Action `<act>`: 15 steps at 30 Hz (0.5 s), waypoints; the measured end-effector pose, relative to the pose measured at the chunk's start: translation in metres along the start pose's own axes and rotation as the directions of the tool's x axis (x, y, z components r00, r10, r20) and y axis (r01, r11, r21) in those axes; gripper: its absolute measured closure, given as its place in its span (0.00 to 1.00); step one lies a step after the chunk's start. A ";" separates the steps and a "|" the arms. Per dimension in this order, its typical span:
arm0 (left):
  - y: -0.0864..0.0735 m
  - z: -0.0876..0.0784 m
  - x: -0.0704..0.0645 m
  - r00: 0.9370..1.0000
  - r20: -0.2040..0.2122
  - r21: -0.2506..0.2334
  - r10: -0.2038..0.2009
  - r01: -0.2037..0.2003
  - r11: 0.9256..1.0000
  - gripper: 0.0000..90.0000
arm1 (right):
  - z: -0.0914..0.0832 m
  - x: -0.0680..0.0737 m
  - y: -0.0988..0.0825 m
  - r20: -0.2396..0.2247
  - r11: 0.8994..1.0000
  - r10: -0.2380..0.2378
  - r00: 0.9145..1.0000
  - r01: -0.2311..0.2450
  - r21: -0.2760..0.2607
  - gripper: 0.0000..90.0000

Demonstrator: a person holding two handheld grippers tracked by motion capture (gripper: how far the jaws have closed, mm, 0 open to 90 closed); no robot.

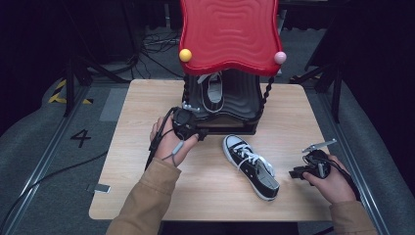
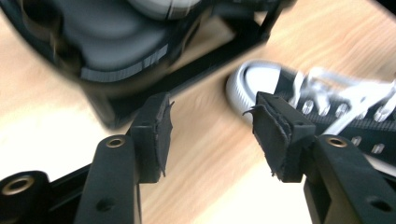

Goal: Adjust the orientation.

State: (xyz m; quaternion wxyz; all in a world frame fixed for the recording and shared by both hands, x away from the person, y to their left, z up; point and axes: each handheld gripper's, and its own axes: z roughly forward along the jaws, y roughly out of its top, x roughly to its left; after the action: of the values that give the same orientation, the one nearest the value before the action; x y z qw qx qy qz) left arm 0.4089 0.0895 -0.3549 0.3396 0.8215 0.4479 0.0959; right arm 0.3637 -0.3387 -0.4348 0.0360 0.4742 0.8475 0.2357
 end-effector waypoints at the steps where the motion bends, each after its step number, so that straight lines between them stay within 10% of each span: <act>1: -0.004 0.000 0.001 1.000 0.005 0.017 0.004 -0.004 1.000 0.51 | -0.001 0.001 0.000 0.000 1.000 0.002 1.000 -0.002 -0.001 0.76; 9: -0.031 0.002 0.003 1.000 0.002 0.092 0.001 -0.001 0.996 0.43 | -0.008 0.005 0.002 -0.055 0.998 0.048 0.997 -0.050 -0.024 0.62; 15: -0.044 0.003 0.006 1.000 0.019 0.128 0.003 -0.005 0.992 0.41 | -0.013 0.010 0.005 -0.031 0.997 -0.013 0.999 0.011 -0.078 0.55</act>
State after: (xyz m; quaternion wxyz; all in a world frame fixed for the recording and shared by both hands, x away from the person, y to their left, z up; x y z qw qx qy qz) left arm 0.3849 0.1090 -0.3864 0.2903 0.8433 0.4483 0.0598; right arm 0.3589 -0.3330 -0.4195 0.0428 0.4636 0.8410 0.2756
